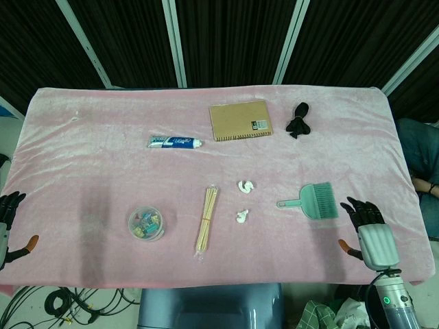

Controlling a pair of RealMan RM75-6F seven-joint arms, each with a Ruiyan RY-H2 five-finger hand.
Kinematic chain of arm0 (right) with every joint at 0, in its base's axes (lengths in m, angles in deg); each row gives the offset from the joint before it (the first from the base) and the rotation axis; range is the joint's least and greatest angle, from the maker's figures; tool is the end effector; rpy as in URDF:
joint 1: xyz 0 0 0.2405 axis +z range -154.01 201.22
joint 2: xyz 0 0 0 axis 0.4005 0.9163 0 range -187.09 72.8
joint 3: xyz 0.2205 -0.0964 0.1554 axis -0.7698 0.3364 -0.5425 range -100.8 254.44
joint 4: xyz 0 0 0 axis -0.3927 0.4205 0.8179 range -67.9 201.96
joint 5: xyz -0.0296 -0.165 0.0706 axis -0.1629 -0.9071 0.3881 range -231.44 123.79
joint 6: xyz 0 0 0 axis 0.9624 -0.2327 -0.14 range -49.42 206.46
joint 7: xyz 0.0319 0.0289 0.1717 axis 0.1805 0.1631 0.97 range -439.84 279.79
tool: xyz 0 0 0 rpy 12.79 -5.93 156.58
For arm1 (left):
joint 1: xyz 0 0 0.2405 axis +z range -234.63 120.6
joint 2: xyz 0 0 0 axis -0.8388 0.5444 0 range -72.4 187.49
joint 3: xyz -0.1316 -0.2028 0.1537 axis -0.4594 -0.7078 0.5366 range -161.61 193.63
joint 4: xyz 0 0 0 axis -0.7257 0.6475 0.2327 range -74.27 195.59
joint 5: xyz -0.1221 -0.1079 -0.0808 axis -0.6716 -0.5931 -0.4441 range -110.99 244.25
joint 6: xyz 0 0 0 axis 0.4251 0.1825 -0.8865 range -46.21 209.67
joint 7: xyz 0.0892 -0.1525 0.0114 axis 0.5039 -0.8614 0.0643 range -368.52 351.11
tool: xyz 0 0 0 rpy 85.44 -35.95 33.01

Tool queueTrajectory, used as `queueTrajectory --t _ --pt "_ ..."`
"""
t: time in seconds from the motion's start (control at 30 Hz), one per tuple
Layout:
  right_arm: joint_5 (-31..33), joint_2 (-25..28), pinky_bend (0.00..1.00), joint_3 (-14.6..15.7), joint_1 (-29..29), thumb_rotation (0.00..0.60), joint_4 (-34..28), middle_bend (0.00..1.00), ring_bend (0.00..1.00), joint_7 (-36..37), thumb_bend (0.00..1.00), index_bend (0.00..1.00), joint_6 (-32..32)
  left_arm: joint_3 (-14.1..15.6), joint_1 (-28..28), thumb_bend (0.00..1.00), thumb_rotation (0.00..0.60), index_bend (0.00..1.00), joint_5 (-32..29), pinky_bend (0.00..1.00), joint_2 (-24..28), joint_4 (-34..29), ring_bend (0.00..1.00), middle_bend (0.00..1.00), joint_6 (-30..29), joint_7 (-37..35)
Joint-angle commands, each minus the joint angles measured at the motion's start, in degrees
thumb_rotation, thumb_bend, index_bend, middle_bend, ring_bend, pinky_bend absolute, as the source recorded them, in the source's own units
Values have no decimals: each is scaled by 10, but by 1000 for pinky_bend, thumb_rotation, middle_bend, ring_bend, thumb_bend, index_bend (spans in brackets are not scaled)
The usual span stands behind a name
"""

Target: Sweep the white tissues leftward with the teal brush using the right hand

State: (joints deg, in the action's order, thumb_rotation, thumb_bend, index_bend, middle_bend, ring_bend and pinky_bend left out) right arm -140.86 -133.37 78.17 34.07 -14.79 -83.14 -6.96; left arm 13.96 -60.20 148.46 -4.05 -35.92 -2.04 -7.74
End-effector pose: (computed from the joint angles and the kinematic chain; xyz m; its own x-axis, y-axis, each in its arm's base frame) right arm -0.3238 -0.2344 0.1266 0.4303 -0.0268 0.9023 -0.8972 -0.1221 0.4243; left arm -0.3363 0.2003 0.2049 0.3759 0.0536 0.9251 0.9213 0.0856 -0.3793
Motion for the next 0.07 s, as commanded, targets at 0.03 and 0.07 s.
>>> queueTrajectory --t 0.03,0.07 --pt "-8 -1 115 -6 -5 600 -5 98 124 4 25 173 -12 0 -1 282 600 81 3 0 -1 2 0 52 -1 4" --pt "-12 1 115 -5 -6 600 -6 98 124 6 25 173 -13 0 -1 283 600 81 3 0 -2 4 0 52 -1 7"
